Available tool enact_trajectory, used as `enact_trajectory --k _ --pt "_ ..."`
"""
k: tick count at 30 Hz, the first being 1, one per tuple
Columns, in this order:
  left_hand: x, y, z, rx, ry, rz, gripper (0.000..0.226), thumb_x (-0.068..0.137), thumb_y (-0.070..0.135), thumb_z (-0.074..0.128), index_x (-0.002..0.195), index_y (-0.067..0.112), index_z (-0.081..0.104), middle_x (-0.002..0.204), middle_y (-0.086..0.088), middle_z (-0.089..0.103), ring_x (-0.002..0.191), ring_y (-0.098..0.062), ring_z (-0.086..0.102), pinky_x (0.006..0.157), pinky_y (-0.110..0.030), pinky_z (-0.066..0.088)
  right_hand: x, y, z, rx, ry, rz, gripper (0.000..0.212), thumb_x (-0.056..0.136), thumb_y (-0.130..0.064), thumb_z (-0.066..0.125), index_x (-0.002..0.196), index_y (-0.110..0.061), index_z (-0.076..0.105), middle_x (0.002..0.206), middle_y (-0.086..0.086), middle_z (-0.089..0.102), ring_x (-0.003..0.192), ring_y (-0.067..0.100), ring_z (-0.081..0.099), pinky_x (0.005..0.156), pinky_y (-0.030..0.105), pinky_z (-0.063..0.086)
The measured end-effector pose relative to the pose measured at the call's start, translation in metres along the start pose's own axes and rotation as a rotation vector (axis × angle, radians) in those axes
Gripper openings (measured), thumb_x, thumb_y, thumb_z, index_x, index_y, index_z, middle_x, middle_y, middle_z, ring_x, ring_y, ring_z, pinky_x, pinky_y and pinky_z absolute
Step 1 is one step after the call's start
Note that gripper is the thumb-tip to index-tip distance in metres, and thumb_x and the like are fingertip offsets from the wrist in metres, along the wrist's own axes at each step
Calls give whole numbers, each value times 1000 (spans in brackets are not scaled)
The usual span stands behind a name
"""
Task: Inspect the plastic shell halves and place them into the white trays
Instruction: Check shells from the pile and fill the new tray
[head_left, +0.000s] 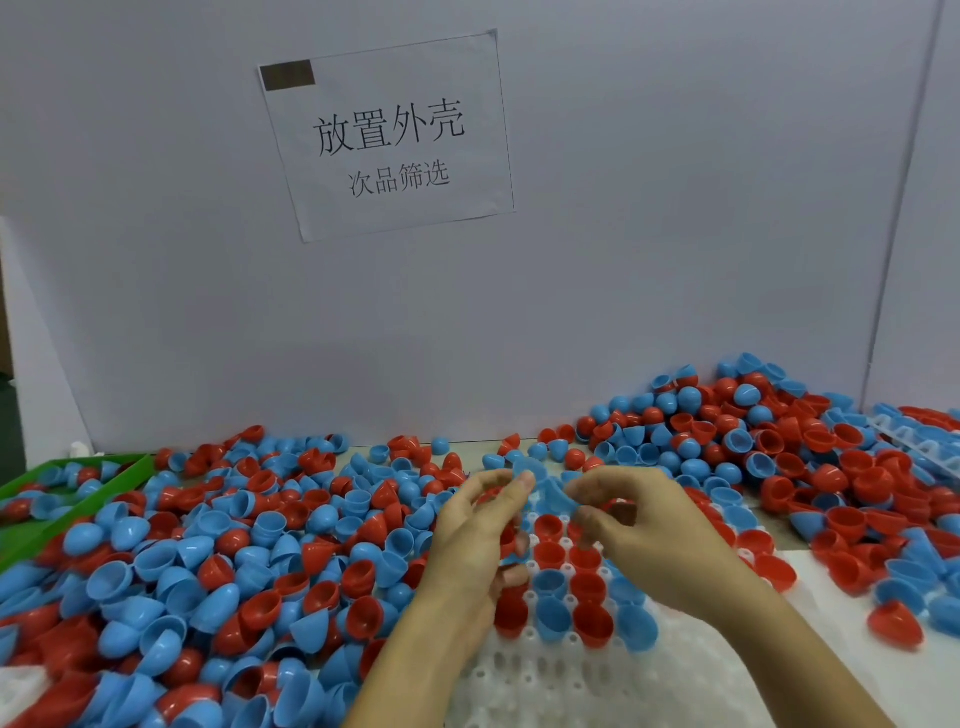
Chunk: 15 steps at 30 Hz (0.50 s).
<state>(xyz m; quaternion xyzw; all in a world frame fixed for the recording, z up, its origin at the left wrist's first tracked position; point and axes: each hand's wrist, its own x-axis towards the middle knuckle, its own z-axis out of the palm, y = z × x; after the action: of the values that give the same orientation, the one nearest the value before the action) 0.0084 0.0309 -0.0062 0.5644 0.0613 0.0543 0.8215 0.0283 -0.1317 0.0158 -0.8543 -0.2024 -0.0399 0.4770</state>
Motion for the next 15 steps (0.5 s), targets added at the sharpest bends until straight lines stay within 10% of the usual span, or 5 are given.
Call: enact_trajectory --k 5,9,15 --pt "-2 -6 0 339 -39 241 25 73 46 81 93 41 66 69 11 58 60 -5 53 51 -17 45 1 -3 2 -49 -14 75 26 98 -38 55 79 -33 72 59 -15 66 53 1 60 47 10 44" --pt "-3 -7 -1 486 -62 405 27 77 38 84 96 43 64 70 12 58 71 -5 60 67 -18 53 2 -6 -2 147 -17 175 22 90 -45 63 71 -38 72 72 -31 68 72 -20 59 49 8 42" --pt "-7 -7 2 503 -234 346 21 82 34 81 95 42 66 76 14 60 68 -2 60 64 -16 52 0 -1 -20 91 43 207 16 91 -23 69 79 -34 73 83 -19 70 83 3 65 62 14 44"
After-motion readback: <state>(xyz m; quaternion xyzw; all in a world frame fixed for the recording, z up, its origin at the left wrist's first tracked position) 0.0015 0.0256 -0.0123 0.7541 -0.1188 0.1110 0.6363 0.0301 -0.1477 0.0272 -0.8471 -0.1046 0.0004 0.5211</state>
